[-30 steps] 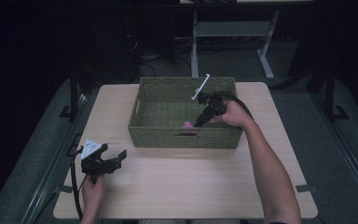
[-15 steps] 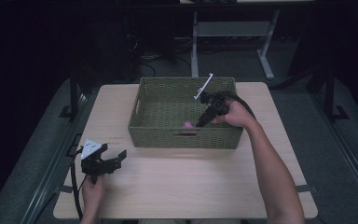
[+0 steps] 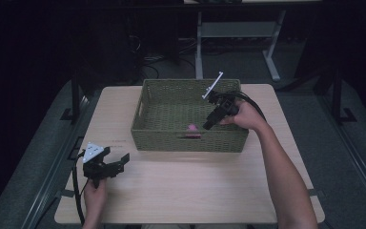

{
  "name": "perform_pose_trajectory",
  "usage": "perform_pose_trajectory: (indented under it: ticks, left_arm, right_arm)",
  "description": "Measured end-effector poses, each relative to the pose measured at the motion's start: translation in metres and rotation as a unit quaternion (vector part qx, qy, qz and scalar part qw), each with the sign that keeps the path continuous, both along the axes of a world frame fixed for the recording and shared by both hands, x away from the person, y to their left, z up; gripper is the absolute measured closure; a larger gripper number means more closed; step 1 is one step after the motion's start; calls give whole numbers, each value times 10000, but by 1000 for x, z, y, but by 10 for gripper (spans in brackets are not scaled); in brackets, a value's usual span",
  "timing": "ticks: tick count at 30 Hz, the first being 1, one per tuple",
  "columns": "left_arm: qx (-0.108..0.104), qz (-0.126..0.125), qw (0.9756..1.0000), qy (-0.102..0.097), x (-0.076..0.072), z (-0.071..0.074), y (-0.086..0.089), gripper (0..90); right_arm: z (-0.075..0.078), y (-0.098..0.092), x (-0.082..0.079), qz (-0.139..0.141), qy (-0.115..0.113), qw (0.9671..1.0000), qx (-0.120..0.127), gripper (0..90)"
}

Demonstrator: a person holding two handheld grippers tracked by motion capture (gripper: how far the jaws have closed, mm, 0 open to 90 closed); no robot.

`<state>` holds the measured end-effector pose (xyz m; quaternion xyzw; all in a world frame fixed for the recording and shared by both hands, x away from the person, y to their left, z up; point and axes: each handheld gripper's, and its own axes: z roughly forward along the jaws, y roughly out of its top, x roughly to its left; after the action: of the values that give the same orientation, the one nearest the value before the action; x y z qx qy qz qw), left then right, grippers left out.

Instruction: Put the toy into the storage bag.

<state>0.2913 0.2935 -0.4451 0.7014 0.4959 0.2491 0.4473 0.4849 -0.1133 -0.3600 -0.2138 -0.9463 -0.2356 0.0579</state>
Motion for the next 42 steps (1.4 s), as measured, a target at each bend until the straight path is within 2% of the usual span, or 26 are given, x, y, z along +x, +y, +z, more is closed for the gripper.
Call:
perform_pose_trajectory:
  ticks: [9, 26, 42]
  left_arm:
    - [32, 3, 10000, 17, 0, 0, 0, 137]
    - [48, -24, 10000, 32, 1, -1, -1, 137]
    - [72, -34, 10000, 36, 1, -1, -2, 137]
  right_arm:
    - [12, -5, -5, -31, -119, 9999, 25, 444]
    - [32, -10, -17, -85, -255, 9993, 243, 392]
    - [46, -18, -35, -76, -405, 9986, 322, 320]
